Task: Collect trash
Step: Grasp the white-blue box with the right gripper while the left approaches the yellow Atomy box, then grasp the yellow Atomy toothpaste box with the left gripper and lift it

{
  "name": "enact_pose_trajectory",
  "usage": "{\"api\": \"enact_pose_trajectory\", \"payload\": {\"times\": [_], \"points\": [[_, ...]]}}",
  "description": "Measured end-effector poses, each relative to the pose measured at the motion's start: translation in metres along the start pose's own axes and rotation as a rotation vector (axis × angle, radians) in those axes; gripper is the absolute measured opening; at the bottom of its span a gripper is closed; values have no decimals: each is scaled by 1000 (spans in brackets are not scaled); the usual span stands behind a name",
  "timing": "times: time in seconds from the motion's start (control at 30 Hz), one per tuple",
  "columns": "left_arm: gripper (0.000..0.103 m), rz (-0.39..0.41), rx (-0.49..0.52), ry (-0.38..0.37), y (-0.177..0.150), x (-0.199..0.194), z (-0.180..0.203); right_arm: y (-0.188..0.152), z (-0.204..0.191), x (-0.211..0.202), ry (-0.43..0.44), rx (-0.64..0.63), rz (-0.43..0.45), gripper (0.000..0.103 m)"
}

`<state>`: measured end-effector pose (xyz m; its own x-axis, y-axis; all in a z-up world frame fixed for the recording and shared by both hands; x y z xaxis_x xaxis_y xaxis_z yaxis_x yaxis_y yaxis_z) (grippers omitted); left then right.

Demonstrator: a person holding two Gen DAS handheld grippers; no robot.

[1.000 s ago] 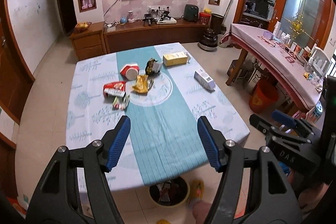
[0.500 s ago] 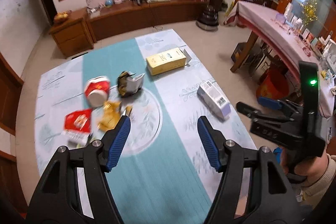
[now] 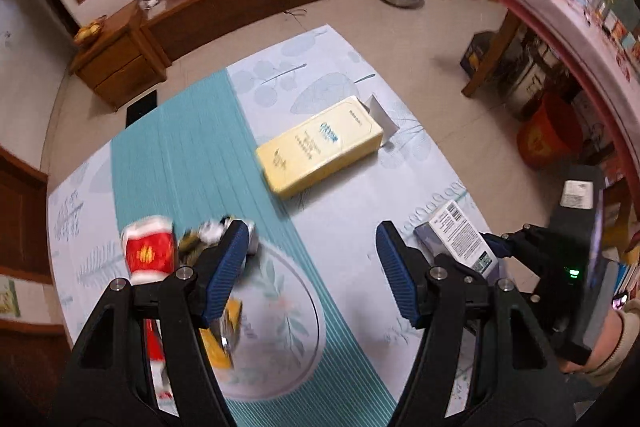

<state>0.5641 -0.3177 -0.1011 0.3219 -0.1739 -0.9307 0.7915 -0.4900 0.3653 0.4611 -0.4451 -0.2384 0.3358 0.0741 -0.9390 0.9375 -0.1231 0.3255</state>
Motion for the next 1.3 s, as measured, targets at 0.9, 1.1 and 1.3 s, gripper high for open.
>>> {"api": "enact_pose_trajectory", "payload": {"times": [0.9,1.1,1.3], "points": [[67,-277,333,-44,87,170,18,102,46,61,142,269,84,37],[66,-288,311,-52,88,186,16,92,46,45,155,273,92,37],[60,-277,225,-17,73,179,12,86,45,40,159,269,95,37]]}}
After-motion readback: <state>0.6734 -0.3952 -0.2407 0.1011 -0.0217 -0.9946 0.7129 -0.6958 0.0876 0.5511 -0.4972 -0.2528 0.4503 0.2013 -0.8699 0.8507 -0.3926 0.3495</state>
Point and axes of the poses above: each gripper's, at about its wrist camera, not at the fingertips, and x roughly the way its jaws point, z to its right, y to its top, the point moved 7 cm from there along x, roughly the way its jaws point, and after that the axes turned 2 degrees about -y, right-handed, at the moved point
